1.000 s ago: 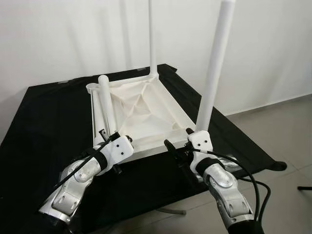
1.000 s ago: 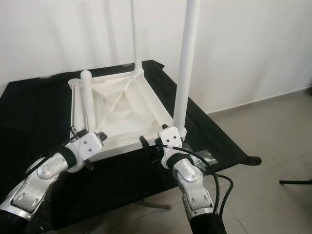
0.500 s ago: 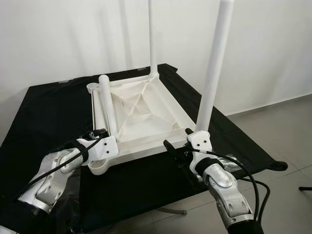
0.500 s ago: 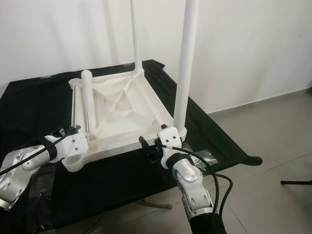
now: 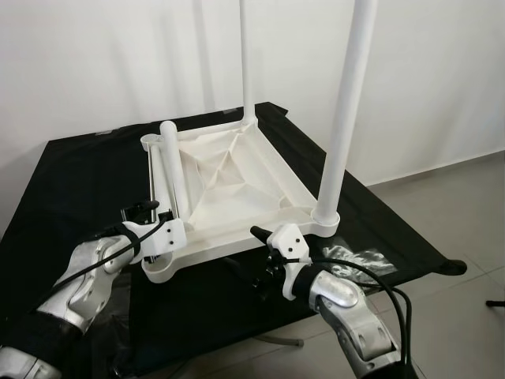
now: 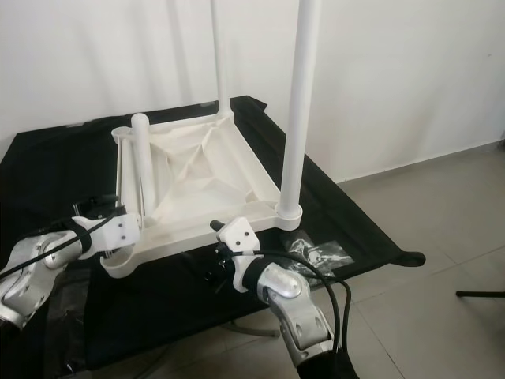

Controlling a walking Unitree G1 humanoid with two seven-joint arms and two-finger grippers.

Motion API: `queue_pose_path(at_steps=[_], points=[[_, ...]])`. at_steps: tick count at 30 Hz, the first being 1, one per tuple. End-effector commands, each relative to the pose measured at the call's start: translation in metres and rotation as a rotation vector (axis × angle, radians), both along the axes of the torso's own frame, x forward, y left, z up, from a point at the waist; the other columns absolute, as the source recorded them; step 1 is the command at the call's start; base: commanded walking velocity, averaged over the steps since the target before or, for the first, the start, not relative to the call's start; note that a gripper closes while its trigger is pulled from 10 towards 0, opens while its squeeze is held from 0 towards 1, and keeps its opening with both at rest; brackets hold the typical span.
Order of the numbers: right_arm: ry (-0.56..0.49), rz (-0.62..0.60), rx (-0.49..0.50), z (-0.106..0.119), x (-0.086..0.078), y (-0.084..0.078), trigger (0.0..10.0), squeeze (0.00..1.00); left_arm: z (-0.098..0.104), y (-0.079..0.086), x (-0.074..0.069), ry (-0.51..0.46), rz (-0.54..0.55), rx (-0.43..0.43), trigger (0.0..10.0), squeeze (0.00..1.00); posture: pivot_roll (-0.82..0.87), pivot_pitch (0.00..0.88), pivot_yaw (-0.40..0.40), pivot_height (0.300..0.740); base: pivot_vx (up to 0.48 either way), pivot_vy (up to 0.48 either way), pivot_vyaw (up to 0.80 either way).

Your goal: Building children table

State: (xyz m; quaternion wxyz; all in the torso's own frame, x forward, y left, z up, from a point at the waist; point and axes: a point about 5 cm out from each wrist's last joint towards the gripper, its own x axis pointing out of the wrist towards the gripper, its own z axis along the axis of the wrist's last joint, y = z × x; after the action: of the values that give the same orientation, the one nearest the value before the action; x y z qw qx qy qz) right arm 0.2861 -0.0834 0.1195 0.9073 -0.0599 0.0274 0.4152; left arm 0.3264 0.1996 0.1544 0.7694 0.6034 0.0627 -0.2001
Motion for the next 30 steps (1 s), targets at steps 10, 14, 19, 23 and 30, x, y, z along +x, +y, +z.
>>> queue_pose_path(at_steps=[10,14,19,23,30], points=[[0.051,0.023,0.006,-0.003,-0.003,0.001,10.0,0.00,-0.009,-0.012,0.013,-0.004,0.008,0.019,10.0,0.76,-0.13,0.000,0.046,0.740,0.000,0.000,0.00],[0.052,0.023,0.005,-0.003,-0.002,0.001,10.0,0.00,-0.010,-0.013,0.014,-0.003,0.007,0.023,10.0,0.41,-0.13,0.000,0.046,0.740,0.000,0.000,0.00],[0.051,0.017,0.003,-0.002,-0.001,0.001,10.0,0.00,-0.011,-0.009,0.023,-0.012,0.034,0.113,10.0,0.00,-0.14,0.000,0.053,0.740,0.000,0.000,0.00],[0.052,0.013,0.004,-0.002,-0.001,0.001,10.0,0.00,-0.011,-0.008,0.028,-0.039,0.073,0.102,10.0,0.00,-0.14,0.000,0.056,0.740,0.000,0.000,0.00],[0.053,0.006,0.002,-0.001,0.000,0.001,10.0,0.00,-0.018,-0.021,0.033,-0.030,0.108,0.047,10.0,0.00,-0.14,0.000,0.057,0.740,0.000,0.000,0.00]])
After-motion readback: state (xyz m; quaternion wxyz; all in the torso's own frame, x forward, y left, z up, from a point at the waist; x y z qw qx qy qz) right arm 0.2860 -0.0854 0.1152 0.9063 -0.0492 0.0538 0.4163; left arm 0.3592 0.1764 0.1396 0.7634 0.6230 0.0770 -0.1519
